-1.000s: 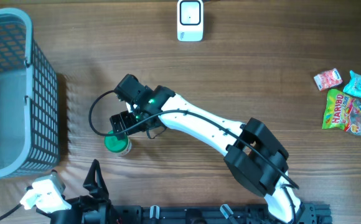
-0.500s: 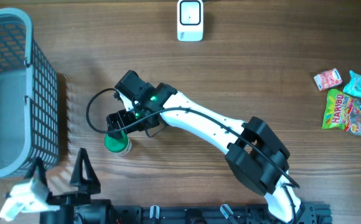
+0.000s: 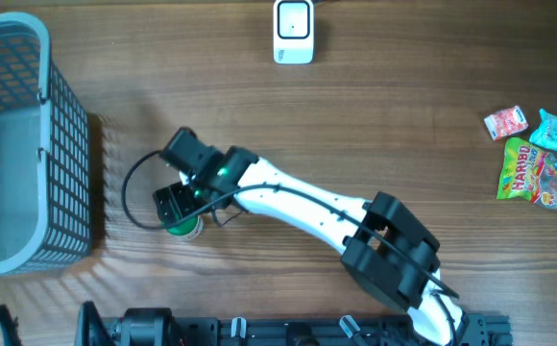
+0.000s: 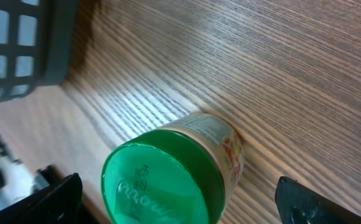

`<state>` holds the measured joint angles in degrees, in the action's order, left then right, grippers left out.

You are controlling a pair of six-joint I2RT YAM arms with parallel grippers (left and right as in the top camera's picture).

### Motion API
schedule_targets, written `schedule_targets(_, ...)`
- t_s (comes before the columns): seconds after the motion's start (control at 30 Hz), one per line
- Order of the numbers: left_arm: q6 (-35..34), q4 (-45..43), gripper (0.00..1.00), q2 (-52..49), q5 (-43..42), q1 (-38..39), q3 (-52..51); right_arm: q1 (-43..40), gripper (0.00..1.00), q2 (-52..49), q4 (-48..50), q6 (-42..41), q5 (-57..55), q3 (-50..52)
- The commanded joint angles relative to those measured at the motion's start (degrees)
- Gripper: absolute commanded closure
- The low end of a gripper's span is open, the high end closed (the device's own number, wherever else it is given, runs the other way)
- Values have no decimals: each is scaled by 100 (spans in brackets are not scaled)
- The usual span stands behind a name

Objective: Scan the item barcode
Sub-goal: 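Lower the right gripper and grasp the green-lidded bottle, then lift the bottle and carry it up to the white scanner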

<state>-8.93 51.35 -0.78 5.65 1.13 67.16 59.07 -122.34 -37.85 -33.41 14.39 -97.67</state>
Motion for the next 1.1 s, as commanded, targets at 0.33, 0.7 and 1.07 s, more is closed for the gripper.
schedule_targets(0.33,254,251,0,39,22,37,155,651,0,-243,122,70,-2013,-164)
schedule_targets(0.7,256,249,0,39,24,37,155,813,1,-573,433,179,-2256,-164)
schedule_targets(1.07,256,249,0,39,24,37,155,761,35,-575,15,17,-2649,-164)
